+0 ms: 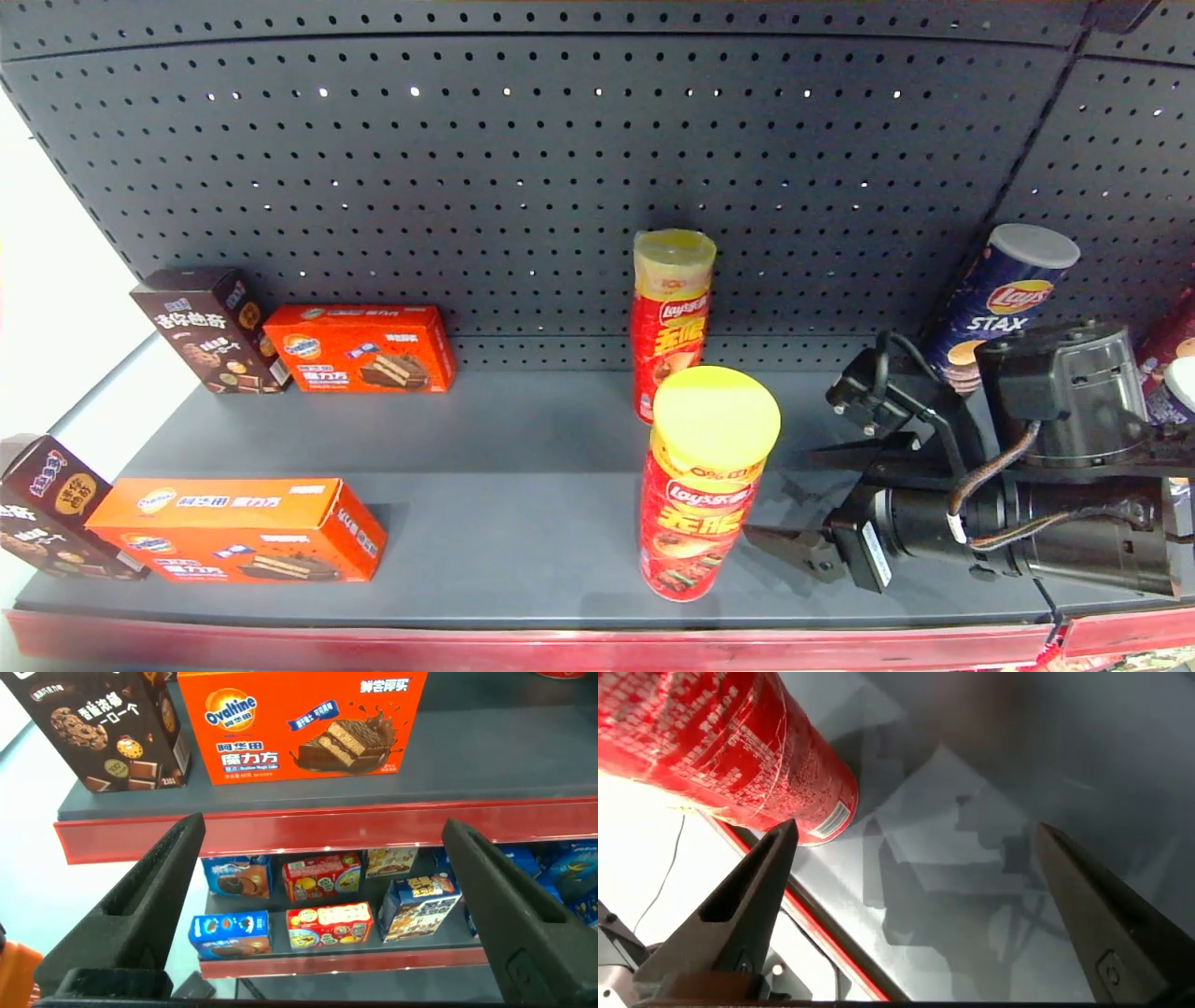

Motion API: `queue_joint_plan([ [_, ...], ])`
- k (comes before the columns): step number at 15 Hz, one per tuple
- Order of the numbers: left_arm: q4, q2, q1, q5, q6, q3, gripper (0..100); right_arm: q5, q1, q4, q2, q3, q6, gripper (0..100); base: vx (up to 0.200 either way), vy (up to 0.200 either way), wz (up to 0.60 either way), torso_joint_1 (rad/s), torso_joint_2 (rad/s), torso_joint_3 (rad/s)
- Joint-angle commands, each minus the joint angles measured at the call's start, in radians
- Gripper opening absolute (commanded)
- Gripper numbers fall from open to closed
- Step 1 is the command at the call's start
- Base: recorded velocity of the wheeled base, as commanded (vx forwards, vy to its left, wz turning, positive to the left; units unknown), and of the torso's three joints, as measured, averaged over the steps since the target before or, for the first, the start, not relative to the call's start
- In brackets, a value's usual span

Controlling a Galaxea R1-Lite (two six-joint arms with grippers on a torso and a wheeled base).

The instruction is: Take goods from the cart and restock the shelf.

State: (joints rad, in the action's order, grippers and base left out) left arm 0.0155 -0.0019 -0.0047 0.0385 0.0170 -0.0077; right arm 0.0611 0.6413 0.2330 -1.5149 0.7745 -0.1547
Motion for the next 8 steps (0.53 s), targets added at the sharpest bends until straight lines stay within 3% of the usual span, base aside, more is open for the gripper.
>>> queue_joint_plan([
  [1, 0.0, 0.002, 0.0, 0.0, 0.0, 0.0, 100, 0.0, 0.001, 0.0, -0.016, 0.014, 0.0, 100, 0.0, 0.0, 0.0, 0.0, 0.0, 0.0],
  [8, 0.0, 0.002, 0.0, 0.0, 0.0, 0.0, 100, 0.0, 0.006, 0.0, -0.022, 0.017, 0.001, 100, 0.0, 0.0, 0.0, 0.0, 0.0, 0.0],
])
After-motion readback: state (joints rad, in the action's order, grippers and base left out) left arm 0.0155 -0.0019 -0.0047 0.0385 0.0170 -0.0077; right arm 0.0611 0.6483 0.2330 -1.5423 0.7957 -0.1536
